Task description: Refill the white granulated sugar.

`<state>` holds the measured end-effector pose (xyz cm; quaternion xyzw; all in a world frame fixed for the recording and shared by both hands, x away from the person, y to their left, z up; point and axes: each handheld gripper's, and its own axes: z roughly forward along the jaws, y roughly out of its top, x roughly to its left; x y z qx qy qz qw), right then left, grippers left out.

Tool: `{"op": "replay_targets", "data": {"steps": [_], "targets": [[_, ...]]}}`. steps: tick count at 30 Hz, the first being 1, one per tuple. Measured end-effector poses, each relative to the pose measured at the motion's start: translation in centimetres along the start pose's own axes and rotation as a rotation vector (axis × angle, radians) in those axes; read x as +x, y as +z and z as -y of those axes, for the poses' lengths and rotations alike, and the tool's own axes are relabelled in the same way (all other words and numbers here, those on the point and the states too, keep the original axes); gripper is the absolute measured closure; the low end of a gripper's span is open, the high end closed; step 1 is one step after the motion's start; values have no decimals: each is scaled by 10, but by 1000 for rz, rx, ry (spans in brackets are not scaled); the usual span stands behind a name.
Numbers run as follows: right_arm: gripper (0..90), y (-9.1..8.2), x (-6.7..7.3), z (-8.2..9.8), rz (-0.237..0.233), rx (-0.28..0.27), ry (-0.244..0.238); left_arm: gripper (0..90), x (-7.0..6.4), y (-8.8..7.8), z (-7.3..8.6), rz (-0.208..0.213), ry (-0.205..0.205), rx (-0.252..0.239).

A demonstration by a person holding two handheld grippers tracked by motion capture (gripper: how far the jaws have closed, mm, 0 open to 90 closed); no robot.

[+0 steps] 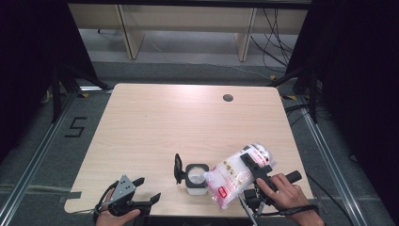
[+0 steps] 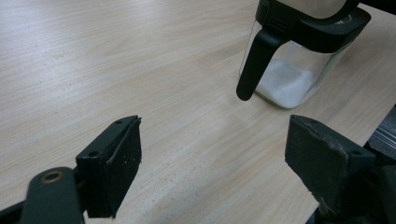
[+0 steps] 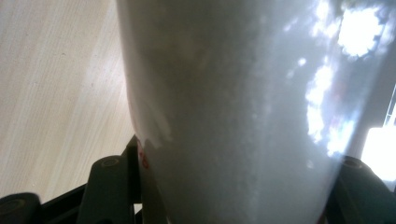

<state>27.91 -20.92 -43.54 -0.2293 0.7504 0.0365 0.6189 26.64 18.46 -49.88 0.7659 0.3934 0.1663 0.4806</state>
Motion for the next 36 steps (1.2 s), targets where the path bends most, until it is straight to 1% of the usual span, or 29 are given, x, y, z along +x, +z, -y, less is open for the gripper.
{"op": "replay_targets", "data": {"steps": [1,2,3,4,5,6,7,8,9,10,11,12,13,14,15,16,18,19,21,22,24,25,28,29,31,32,34,35,36], "targets": [[422,0,0,0,-1,3,-1,182,0,0,0,6,3,5],[422,0,-2,0,7,-5,-18,182,0,0,1,6,4,6],[422,0,-2,0,10,-6,-23,182,0,0,1,6,4,5],[422,0,-2,0,6,-2,-12,182,1,0,0,2,5,5],[422,-1,-1,1,2,5,-3,182,-1,0,0,-1,-10,-4],[422,-1,-1,1,1,3,0,182,0,0,0,-2,4,6],[422,-1,-2,1,1,3,0,182,-1,0,1,1,-10,-4],[422,0,-2,1,4,3,-10,182,0,0,1,4,-6,-3],[422,0,-2,1,3,5,-4,182,2,-1,0,0,17,12],[422,0,-2,0,6,-2,-7,182,1,-1,0,-5,4,7],[422,-1,-1,0,0,5,6,182,1,-1,0,-4,8,7],[422,-1,-1,0,-6,7,-1,182,0,-1,0,-3,4,5],[422,-1,0,0,-12,12,15,182,0,-1,0,-3,4,7],[423,-1,-2,0,-5,9,-7,182,0,-1,0,-2,-4,0],[422,-2,-2,-1,-13,20,-11,182,1,-1,0,-4,1,5],[422,-1,-1,0,-5,7,-7,181,1,0,0,-5,-8,0],[422,0,0,0,0,3,-6,182,0,1,0,3,-5,-7],[422,0,0,0,0,5,-10,182,0,1,1,6,5,-5],[423,0,-1,0,8,-4,-37,182,2,0,0,3,1,6],[423,0,0,0,-3,11,-12,182,1,0,0,0,-3,2],[423,0,0,0,-3,8,-15,182,1,-1,0,-6,2,9],[423,0,-1,0,9,-4,-37,182,1,-1,1,-3,2,6],[423,-1,1,0,-11,13,6,182,1,0,0,-4,-3,-1],[423,-1,1,0,-11,13,9,182,1,-1,0,-5,3,6],[423,-1,0,0,-11,12,5,182,1,-1,0,0,16,12],[423,-1,-1,0,-5,9,-19,182,1,-1,0,-3,3,7],[423,0,0,0,1,7,-16,182,1,-1,0,-2,-5,-2],[423,0,0,0,1,6,-16,182,1,-1,0,-7,2,6],[423,0,0,0,2,6,-15,182,1,-2,0,-4,18,11]]}}
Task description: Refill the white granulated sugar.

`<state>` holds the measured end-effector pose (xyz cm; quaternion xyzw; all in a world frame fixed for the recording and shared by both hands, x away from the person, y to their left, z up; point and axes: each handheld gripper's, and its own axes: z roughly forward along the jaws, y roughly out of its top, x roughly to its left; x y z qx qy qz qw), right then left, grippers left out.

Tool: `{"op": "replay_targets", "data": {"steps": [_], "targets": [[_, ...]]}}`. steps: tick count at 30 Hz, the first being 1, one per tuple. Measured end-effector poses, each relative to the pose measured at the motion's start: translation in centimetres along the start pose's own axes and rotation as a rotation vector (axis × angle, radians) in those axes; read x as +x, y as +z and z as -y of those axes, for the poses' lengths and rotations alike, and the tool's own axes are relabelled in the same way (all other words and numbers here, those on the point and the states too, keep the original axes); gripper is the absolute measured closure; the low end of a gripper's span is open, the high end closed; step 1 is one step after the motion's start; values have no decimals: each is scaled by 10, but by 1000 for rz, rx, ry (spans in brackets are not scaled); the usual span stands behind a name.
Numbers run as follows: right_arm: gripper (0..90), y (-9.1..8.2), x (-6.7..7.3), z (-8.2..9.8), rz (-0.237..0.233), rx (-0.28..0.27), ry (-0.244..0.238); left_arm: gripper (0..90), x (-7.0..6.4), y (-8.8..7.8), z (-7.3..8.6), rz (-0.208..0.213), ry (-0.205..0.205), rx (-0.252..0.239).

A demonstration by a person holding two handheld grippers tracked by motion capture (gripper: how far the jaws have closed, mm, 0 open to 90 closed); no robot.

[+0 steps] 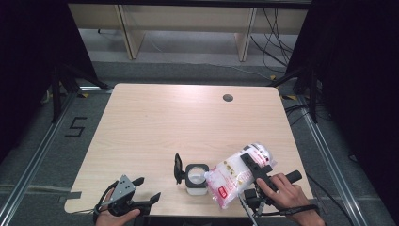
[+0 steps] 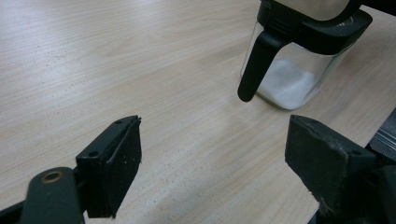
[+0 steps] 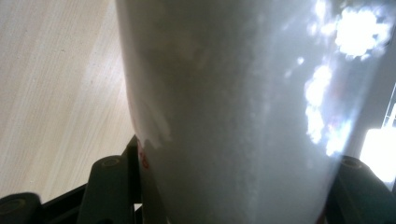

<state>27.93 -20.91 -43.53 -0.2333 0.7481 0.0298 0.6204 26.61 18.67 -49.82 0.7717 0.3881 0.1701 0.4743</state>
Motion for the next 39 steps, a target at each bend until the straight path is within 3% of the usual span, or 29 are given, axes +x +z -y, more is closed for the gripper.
{"op": "replay_targets", "data": {"steps": [3,7,9,10,12,17,18,21,22,24,25,26,29,33,34,36,39], "targets": [[423,-1,0,-1,-10,4,-1,182,0,1,0,1,-20,-10],[423,-1,1,-1,-14,6,17,182,0,1,0,-1,-17,-3],[424,-1,-1,-1,-14,4,-2,182,0,2,0,4,-24,-12],[423,-1,1,-1,-20,7,16,182,0,1,0,-2,-22,-11],[424,-1,0,-1,-11,6,-11,182,0,1,1,-2,-16,-4],[424,-2,4,-1,-23,21,43,182,0,0,0,-2,-25,-13],[424,0,0,-1,-9,-2,-3,182,1,-1,0,-5,-23,-8],[424,-1,0,0,-4,-1,-3,182,2,-1,0,-13,-27,-15],[424,-3,2,1,-5,14,24,182,2,-1,0,-13,-26,-15],[424,-2,1,0,-14,13,19,182,3,-1,0,-9,-4,-14],[424,-3,1,0,-12,16,20,182,1,0,0,-10,-40,-26],[424,-3,0,0,-12,17,19,182,2,0,0,-4,-24,-17],[424,-2,-1,0,-9,12,-18,182,1,-1,0,-8,-26,-13],[424,-3,1,-2,-10,20,-2,182,1,0,-1,-8,-29,-27],[425,-2,1,-3,-3,12,-16,181,2,-1,0,-7,-9,-12],[425,-1,1,-6,-4,6,-42,182,1,-1,0,-2,-27,-18],[425,-2,3,-5,-15,15,-5,182,1,-1,0,-2,-28,-19]]}}
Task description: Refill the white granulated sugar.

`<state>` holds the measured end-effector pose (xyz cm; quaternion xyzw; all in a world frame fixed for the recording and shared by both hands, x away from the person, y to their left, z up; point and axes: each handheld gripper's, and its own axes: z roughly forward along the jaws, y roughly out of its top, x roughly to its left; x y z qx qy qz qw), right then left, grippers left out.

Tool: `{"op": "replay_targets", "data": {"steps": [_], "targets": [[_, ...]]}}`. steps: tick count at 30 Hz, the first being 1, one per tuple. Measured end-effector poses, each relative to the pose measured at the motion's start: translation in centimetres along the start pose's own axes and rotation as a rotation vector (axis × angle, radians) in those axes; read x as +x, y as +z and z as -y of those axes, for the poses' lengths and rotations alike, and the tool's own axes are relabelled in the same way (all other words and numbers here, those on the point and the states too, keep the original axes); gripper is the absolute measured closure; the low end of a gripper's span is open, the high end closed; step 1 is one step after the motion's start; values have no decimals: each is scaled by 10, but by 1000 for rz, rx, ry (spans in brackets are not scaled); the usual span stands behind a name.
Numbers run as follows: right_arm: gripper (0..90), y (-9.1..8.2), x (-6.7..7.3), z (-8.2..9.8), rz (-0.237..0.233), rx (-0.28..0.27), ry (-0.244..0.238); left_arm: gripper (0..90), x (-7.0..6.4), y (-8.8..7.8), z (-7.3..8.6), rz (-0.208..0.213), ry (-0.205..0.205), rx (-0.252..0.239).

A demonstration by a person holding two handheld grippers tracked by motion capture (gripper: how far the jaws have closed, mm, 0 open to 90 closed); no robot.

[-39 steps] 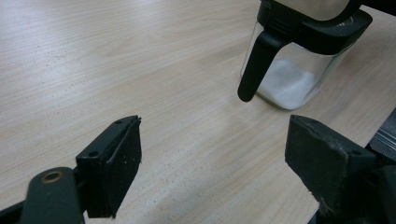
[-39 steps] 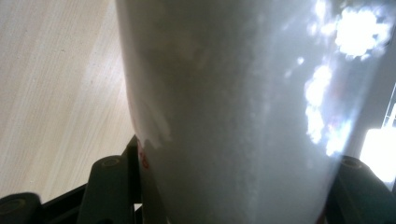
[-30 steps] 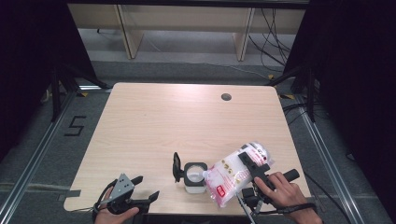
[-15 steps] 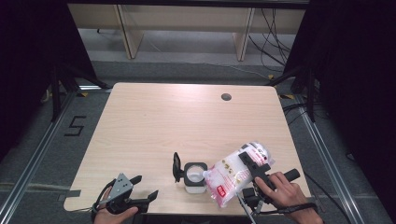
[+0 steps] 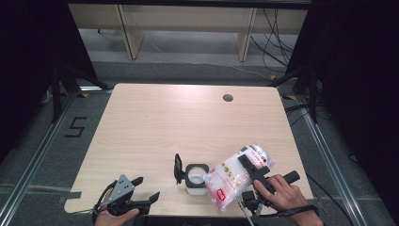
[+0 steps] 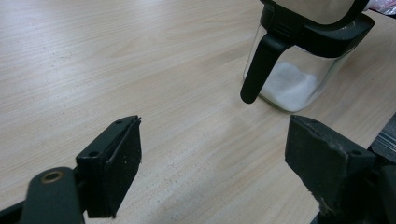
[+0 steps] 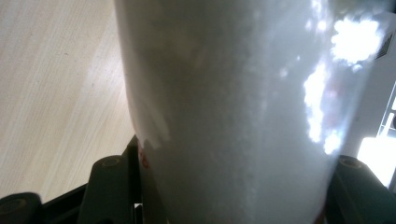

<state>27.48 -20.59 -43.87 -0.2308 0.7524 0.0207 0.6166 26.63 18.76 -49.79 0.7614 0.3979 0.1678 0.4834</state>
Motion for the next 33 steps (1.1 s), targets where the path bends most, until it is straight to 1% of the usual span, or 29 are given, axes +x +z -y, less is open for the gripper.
{"op": "replay_targets", "data": {"steps": [1,2,3,4,5,6,7,8,9,10,11,13,14,15,17,19,20,21,22,23,24,25,26,27,28,29,30,33], "targets": [[426,0,-2,0,9,-1,-22,182,0,0,0,0,2,3],[426,1,-4,0,18,-16,-45,182,1,-1,0,-1,12,5],[426,1,-4,0,7,-9,-41,182,0,0,0,-5,0,-6],[426,1,-3,0,15,-14,-35,181,0,0,-1,-5,-9,-9],[426,0,-4,0,2,-4,-44,181,0,0,-1,-7,3,-9],[426,0,-2,1,7,-2,-25,182,2,-1,-1,-4,34,10],[426,0,-1,1,6,4,-3,181,0,-1,0,-5,4,10],[426,0,-1,2,9,3,5,182,-1,0,0,-3,-10,-5],[426,-1,-2,2,7,3,1,182,1,-1,0,-6,11,11],[426,-1,-2,2,9,0,-4,182,0,0,0,-8,-3,-3],[426,-1,-2,2,8,2,0,182,0,1,-1,-3,7,-9],[426,0,-2,2,6,-1,-4,182,-1,0,1,-4,-6,-1],[426,0,-2,2,4,-3,0,182,1,0,0,-5,5,5],[426,1,-4,2,13,-20,-20,182,1,1,0,-2,0,-3],[427,0,-4,3,6,-16,-10,181,1,0,0,-6,3,1],[427,0,-2,3,-4,-4,17,182,0,-1,0,-5,5,-2],[427,1,-5,3,9,-16,-15,181,0,0,0,-9,-5,-3],[427,0,-2,3,-5,-3,18,182,1,-1,0,-9,0,-1],[427,0,-3,3,-1,-6,6,182,0,0,0,-8,-7,-8],[427,0,-3,3,-5,-8,12,182,-1,0,0,-7,-6,-7],[427,1,-3,3,1,-11,5,182,1,-1,0,1,18,7],[427,1,-3,3,3,-13,6,181,0,0,0,-1,6,-4],[427,0,-2,3,-4,-7,14,182,0,0,0,-9,-2,-5],[427,0,-5,3,4,-18,-16,182,1,-1,0,-11,1,-1],[427,0,-5,3,5,-18,-12,182,0,0,0,-13,-6,-6],[427,1,-3,4,9,-23,-3,182,0,-1,0,-13,0,1],[427,0,-2,4,4,-2,16,182,1,-1,0,-8,4,2],[427,0,-2,5,-2,-2,12,182,1,-1,-1,-6,1,-3]]}}
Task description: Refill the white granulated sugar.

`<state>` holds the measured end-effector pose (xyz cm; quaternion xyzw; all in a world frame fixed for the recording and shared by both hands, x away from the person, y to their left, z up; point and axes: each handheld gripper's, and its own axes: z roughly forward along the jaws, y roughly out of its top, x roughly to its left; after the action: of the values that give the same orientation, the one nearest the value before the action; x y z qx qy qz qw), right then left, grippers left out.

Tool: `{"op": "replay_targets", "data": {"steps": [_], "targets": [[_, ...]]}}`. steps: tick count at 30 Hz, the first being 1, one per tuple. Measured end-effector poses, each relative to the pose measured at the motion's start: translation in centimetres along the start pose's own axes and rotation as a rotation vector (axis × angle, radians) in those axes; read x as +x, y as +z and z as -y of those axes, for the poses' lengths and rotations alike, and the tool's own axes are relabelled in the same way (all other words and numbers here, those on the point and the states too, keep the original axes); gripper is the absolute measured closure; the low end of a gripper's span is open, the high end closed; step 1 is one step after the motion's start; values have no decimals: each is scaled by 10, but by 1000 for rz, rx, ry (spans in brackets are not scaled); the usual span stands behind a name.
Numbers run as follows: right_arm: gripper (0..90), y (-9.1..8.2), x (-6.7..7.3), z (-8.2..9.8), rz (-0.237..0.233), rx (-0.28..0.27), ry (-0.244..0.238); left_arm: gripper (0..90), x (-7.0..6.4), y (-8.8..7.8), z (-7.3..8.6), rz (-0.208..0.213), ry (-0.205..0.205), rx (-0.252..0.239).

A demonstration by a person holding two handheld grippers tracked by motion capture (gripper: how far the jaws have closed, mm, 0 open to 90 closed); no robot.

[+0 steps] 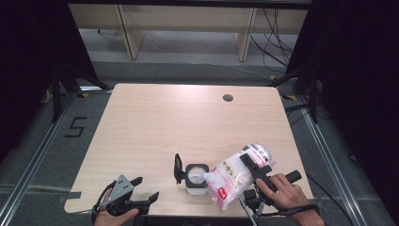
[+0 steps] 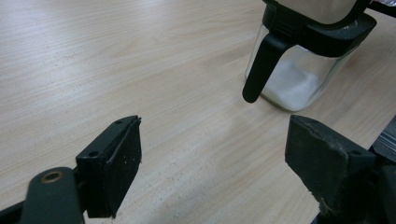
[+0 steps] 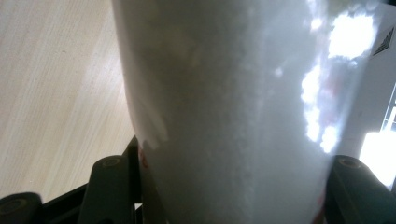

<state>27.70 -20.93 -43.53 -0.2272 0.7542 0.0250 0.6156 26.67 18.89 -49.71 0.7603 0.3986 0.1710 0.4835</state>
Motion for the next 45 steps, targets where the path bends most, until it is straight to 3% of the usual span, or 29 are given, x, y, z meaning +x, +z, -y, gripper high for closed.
{"op": "replay_targets", "data": {"steps": [1,5,6,9,13,14,16,20,21,22,24,25,29,31,32,36,38,39,40,45], "targets": [[427,1,-2,0,1,-12,-25,182,-1,0,0,0,-4,-4],[428,0,0,0,9,-4,1,182,0,0,0,2,1,0],[428,1,-2,0,2,-11,-24,182,-1,1,0,2,-11,-10],[428,1,-2,0,3,-11,-28,182,-1,0,1,3,-8,-7],[428,0,0,2,5,2,13,182,-2,0,1,2,-5,-7],[428,1,-2,3,12,-8,-12,182,-1,0,1,3,6,-6],[428,0,-3,3,4,-2,-14,182,0,0,0,2,3,3],[428,-1,-1,5,12,10,20,182,-1,0,1,3,-8,-7],[428,0,-4,5,20,-8,-11,182,0,0,1,1,2,1],[428,0,-3,5,16,-9,2,181,0,0,0,1,0,1],[428,0,-5,5,25,-22,-23,182,0,0,1,0,0,2],[428,-1,-2,5,13,-2,10,182,-1,0,1,1,1,2],[429,-1,-1,5,9,6,24,182,0,0,0,-2,0,3],[429,0,-3,5,13,-8,-6,182,-1,-1,1,-3,0,8],[429,-1,-1,5,9,6,19,182,0,-1,1,-4,5,12],[429,-1,-1,4,-3,7,18,182,-1,0,1,-2,-4,0],[429,0,-4,3,4,-11,-19,182,0,-1,1,-4,-5,2],[430,1,-5,3,10,-20,-33,182,2,-1,0,1,24,5],[429,1,-4,3,14,-24,-28,182,0,0,0,-2,-2,3],[429,0,-4,3,3,-12,-17,182,1,-1,0,0,15,3]]}}
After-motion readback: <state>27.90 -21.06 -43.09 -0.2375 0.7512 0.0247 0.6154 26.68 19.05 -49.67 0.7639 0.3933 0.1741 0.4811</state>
